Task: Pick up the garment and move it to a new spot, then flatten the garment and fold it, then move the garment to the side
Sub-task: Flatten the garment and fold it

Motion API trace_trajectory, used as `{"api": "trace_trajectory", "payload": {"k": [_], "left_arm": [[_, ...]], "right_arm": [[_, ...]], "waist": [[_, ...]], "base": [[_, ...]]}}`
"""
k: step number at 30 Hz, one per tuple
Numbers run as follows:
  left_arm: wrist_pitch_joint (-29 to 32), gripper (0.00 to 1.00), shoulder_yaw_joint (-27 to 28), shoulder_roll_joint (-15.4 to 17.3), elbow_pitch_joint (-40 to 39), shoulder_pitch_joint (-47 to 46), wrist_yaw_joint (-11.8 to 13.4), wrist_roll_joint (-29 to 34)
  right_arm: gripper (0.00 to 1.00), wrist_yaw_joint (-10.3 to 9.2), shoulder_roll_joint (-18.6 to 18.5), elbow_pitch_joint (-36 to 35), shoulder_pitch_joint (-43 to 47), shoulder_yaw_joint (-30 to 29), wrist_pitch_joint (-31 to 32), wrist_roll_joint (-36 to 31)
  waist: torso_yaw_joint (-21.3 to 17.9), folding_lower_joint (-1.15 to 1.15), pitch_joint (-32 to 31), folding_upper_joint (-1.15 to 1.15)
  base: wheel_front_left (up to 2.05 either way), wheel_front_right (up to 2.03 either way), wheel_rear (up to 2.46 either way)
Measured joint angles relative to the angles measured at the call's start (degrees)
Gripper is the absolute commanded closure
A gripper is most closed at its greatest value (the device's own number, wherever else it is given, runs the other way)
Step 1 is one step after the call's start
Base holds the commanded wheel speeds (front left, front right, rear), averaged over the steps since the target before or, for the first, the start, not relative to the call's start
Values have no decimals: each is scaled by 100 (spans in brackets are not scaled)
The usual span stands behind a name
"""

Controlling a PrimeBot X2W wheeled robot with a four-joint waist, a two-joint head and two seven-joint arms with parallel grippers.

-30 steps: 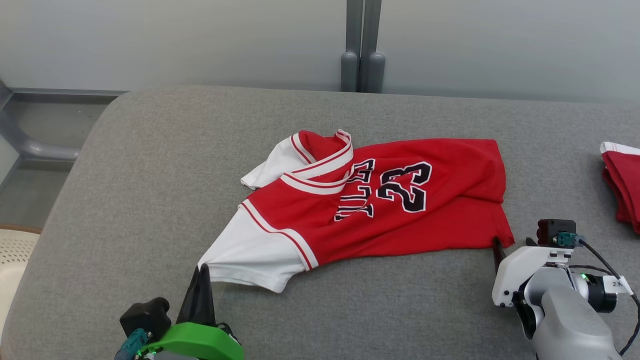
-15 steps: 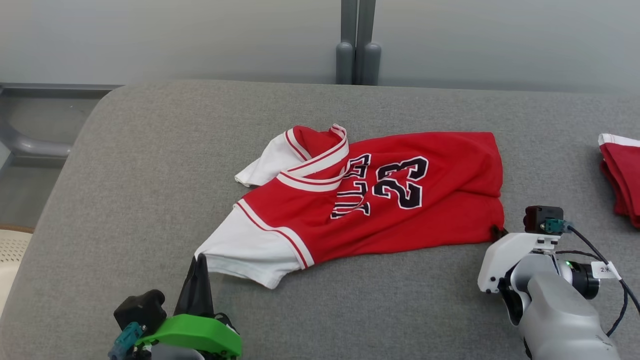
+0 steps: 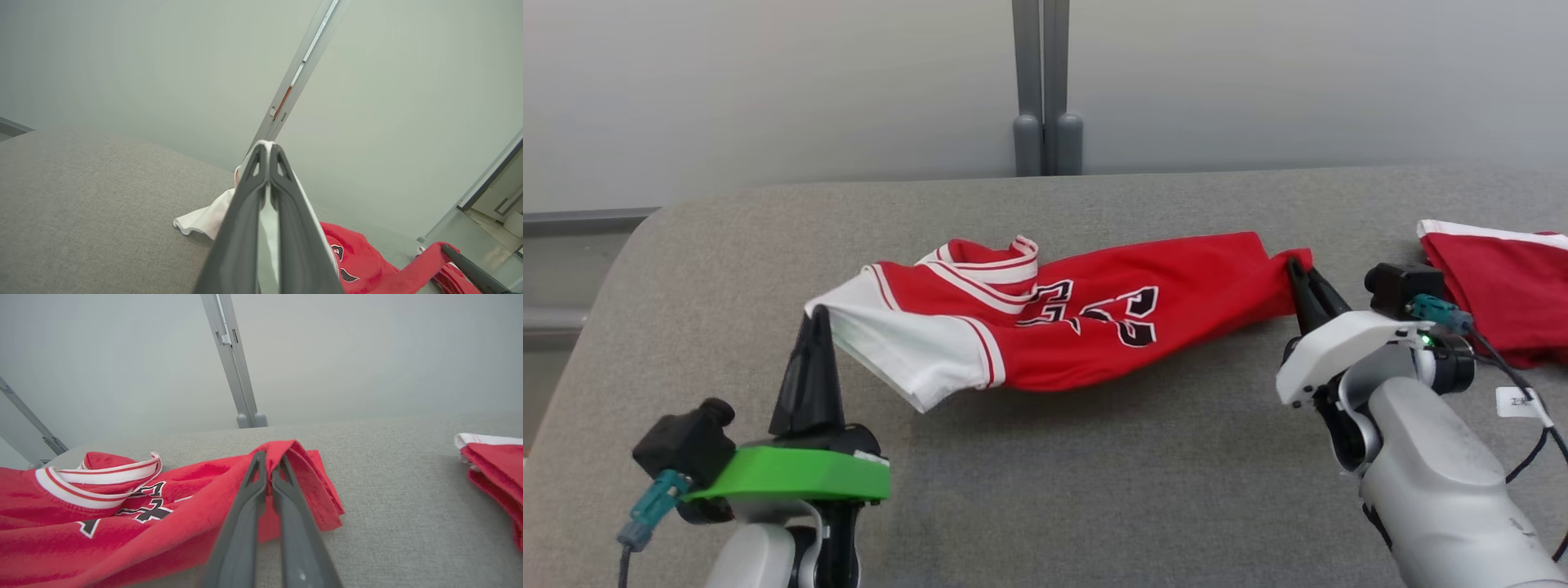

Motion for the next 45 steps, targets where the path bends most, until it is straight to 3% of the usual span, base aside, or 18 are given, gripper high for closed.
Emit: {"api": "trace_trajectory", "payload": {"k": [5, 11, 21, 26, 30, 34, 40, 45], "left_arm": [[-7, 100, 235, 176, -888, -141, -40, 3], [233, 100, 412, 492, -2150, -314, 38, 49], [982, 100, 516, 1051, -3908, -1100, 200, 379], [1391, 100, 444, 1232, -4069, -1558, 201, 413], [1603, 100, 370, 1279, -3661, -1988, 138, 400], [1768, 100, 257, 1326, -2859, -2621, -25, 370], [1806, 100, 49, 1363, -946, -4377, -314, 720], [1023, 100, 93, 1122, 738, -6138, -218, 1176]], "right_arm": [[100, -1, -682, -1543, 377, 430, 110, 755], [100, -3, -1187, -3677, 1017, 111, 431, 1226], [100, -3, -995, -7054, 1887, -1040, 1501, 1063], [100, -3, -748, -7822, 2036, -1370, 2076, 876], [100, -3, -577, -7733, 1970, -1405, 2407, 768], [100, -3, -476, -6983, 1360, -1290, 2497, 758], [100, -4, -332, -4982, -720, -1016, 2178, 458], [100, -4, -116, -2954, -2625, -1123, 1456, -279]], "waist": [[-249, 0, -162, 0], [-529, 0, -365, 0], [-878, 0, -535, 0], [-922, 0, -439, 0], [-911, 0, -255, 0], [-878, 0, -4, 0], [-812, 0, 527, 0], [-732, 0, 987, 0]], "base": [[0, 0, 0], [0, 0, 0], [0, 0, 0], [0, 0, 0], [0, 0, 0], [0, 0, 0], [0, 0, 0], [0, 0, 0]]}}
